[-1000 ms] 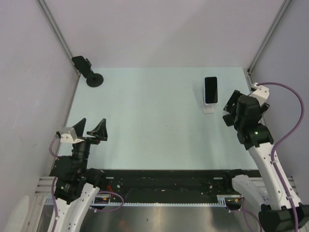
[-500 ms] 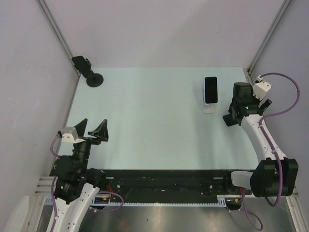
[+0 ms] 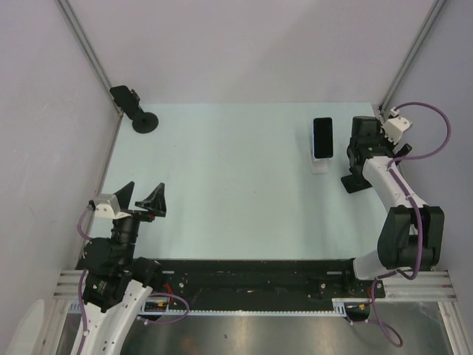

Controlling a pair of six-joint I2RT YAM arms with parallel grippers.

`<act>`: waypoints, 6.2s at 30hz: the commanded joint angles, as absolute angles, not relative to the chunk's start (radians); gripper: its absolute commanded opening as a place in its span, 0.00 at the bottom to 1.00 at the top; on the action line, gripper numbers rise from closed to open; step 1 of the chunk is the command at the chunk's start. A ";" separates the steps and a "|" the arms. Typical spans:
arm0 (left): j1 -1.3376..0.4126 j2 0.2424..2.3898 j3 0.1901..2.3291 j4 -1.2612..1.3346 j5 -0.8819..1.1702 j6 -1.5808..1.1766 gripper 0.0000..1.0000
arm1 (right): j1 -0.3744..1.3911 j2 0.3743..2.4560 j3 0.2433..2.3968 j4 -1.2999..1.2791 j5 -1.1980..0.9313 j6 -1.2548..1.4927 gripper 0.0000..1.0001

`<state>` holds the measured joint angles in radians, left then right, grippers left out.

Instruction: Remove the phone from the phone stand

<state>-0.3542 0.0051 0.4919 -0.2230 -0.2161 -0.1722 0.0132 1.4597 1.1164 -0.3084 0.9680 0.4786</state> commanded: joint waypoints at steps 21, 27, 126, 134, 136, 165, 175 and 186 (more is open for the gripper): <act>-0.360 -0.140 0.508 -0.215 -0.207 -0.149 1.00 | -0.031 1.626 1.197 -0.264 1.074 0.635 0.96; -0.359 -0.140 0.508 -0.216 -0.206 -0.149 1.00 | -0.029 1.591 1.197 -0.294 1.072 0.638 0.74; -0.946 1.189 0.647 0.350 0.080 -0.285 0.00 | 0.600 0.873 0.862 -0.206 -0.055 0.565 0.71; -0.732 1.089 0.584 0.272 0.145 -0.419 0.00 | 0.537 0.721 0.862 -0.346 -0.002 0.520 1.00; -0.669 1.068 0.577 0.230 0.176 -0.449 0.00 | 0.505 0.687 0.862 -0.383 0.044 0.485 1.00; 0.094 1.813 1.218 -0.178 0.557 -0.259 0.00 | 0.492 0.344 0.749 -0.503 0.475 0.270 1.00; 0.167 1.991 1.350 -0.310 0.683 -0.175 0.00 | 0.408 0.405 0.741 -0.488 0.390 0.290 1.00; 0.189 2.033 1.364 -0.350 0.572 -0.156 0.30 | 0.364 0.417 0.733 -0.479 0.347 0.298 1.00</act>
<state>0.1654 2.0205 1.3334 -0.3302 0.6319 -0.2188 0.3660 0.4133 0.7326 -0.5179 0.3569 0.2951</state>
